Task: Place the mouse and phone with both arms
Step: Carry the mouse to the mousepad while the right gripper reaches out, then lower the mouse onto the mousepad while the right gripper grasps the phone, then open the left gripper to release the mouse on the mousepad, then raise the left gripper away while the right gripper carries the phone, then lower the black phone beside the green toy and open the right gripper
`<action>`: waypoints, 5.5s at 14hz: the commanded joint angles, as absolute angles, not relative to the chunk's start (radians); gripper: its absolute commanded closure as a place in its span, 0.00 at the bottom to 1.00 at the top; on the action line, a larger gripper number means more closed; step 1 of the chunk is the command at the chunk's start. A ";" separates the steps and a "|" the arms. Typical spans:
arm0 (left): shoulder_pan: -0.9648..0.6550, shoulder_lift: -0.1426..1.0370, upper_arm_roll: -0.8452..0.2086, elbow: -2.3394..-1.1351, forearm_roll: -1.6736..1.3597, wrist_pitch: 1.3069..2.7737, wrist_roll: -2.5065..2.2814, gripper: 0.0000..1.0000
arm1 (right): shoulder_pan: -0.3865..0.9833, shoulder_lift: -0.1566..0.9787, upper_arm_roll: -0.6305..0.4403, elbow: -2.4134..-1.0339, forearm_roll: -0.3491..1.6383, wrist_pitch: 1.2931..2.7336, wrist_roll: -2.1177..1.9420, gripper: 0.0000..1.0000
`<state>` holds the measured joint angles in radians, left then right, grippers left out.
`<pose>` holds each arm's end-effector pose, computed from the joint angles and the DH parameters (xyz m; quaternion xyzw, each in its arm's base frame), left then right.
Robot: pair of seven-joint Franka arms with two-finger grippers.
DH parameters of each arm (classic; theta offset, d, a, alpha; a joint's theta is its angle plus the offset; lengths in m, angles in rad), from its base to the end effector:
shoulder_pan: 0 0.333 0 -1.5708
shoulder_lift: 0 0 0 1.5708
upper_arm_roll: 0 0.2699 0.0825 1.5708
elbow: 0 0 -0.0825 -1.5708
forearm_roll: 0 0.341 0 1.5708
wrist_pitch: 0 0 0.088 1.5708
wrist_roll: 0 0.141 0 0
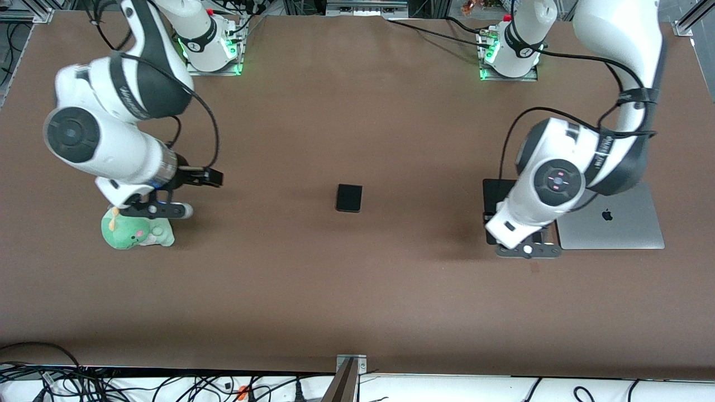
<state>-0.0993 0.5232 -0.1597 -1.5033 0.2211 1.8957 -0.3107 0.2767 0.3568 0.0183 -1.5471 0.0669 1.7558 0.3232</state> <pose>0.6064 -0.1257 0.3023 -0.9962 0.0079 0.0413 0.0767 0.5597 0.1777 0.3715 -0.9964 0.0230 0.0812 0.0114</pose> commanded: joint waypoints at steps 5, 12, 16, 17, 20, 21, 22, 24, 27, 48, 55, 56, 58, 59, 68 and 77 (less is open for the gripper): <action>0.096 0.575 -0.187 -1.590 0.098 1.911 -0.120 0.73 | 0.455 0.488 0.014 -1.546 0.089 2.027 0.632 0.00; 0.106 0.489 -0.206 -1.969 0.061 2.389 -0.078 0.69 | 0.630 0.661 0.006 -1.555 0.017 2.307 0.840 0.00; 0.129 0.489 -0.207 -2.009 0.061 2.431 -0.040 0.70 | 0.724 0.736 -0.003 -1.555 -0.118 2.393 1.012 0.00; 0.127 0.489 -0.207 -2.010 0.061 2.431 -0.037 0.69 | 0.730 0.739 -0.006 -1.555 -0.129 2.396 1.025 0.00; 0.127 0.492 -0.207 -2.014 0.061 2.433 -0.037 0.64 | 0.759 0.761 -0.017 -1.555 -0.140 2.417 1.029 0.00; 0.126 0.495 -0.207 -2.013 0.061 2.433 -0.037 0.64 | 0.771 0.768 -0.024 -1.554 -0.144 2.424 1.034 0.00; 0.123 0.495 -0.207 -2.013 0.061 2.433 -0.037 0.64 | 0.790 0.773 -0.035 -1.554 -0.146 2.434 1.054 0.00; 0.123 0.497 -0.207 -2.013 0.061 2.433 -0.037 0.61 | 0.804 0.787 -0.051 -1.554 -0.160 2.459 1.058 0.00; 0.123 0.497 -0.209 -2.014 0.060 2.433 -0.037 0.50 | 0.805 0.813 -0.051 -1.554 -0.161 2.502 1.058 0.00; 0.066 0.255 -0.207 -1.417 0.058 1.583 0.018 0.00 | 0.740 0.833 -0.046 -1.522 -0.169 2.517 0.973 0.88; -0.017 0.046 -0.057 -1.535 0.046 1.585 0.044 0.00 | 0.568 0.756 -0.041 -1.483 -0.086 2.300 0.553 0.90; -0.055 0.031 -0.019 -1.561 0.046 1.582 0.035 0.00 | 0.530 0.723 -0.043 -1.520 -0.086 2.295 0.513 0.90; -0.052 0.012 -0.005 -1.604 0.040 1.582 0.044 0.00 | 0.461 0.645 -0.043 -1.625 -0.084 2.309 0.439 0.90; -0.052 -0.006 -0.005 -1.614 0.040 1.582 0.046 0.00 | 0.436 0.608 -0.043 -1.679 -0.084 2.325 0.422 0.90; -0.032 0.007 0.008 -1.563 0.047 1.566 0.037 0.00 | 0.265 0.489 -0.057 -2.138 -0.086 2.864 0.247 0.90; 0.008 0.025 -0.005 -1.523 -0.028 1.554 0.040 0.00 | 0.229 0.520 -0.057 -2.164 -0.087 2.941 0.216 0.00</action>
<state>0.0021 0.0092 0.0003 -1.5542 -0.0047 1.5714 0.0267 0.2442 0.5387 -0.0686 -2.1442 -0.0990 2.9296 0.2462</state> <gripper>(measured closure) 0.000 0.035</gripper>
